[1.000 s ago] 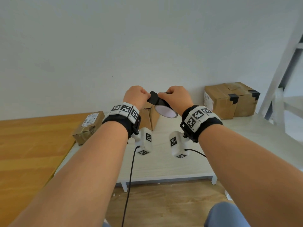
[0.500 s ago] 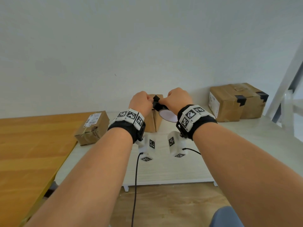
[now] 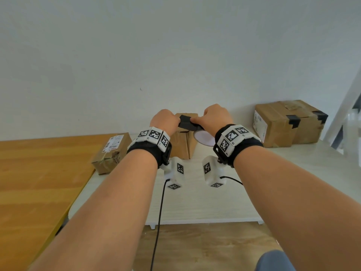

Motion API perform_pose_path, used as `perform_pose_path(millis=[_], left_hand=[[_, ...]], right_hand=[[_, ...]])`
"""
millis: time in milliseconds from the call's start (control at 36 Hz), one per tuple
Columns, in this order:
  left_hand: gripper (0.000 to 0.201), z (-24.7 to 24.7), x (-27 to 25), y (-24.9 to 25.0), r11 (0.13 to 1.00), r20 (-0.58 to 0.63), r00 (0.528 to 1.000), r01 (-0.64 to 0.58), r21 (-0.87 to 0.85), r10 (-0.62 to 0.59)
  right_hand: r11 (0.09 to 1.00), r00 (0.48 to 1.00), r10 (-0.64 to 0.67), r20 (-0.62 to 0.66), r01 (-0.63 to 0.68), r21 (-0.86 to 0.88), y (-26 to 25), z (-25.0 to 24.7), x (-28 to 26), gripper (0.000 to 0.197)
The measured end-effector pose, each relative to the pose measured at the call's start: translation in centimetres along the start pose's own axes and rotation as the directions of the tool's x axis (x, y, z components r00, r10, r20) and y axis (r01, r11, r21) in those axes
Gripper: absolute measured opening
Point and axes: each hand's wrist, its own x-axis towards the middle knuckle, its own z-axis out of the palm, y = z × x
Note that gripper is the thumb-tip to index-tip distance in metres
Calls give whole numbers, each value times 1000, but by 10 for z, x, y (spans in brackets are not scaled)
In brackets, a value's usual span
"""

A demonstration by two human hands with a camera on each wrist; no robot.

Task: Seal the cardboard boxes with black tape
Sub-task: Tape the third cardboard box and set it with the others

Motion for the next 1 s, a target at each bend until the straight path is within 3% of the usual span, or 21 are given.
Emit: perform_pose_path(millis=[139,194,250,444,1000], left_hand=[[14,0,-1,1,998,55,996,63,7,-63],[20,4,-1,0,997,71,996,48,61,-53],[13,2,-1,0,995,81,994,73,71,-79],[42,7,5,-3,990,74,991,106,97,-114],[41,18,0,-4,995,11,997,77,59,-77]], right_hand=[[998,999,24,31,-22,-58,-2,0,5,39],[996,998,32,46,-28,-80,-2,1,6,40],[995,997,39,59,-34,-95,-2,2,6,40],[994,995,49,83,-41,-98,-1,7,7,38],[990,993,57,104,-42,-135,8,12,7,38]])
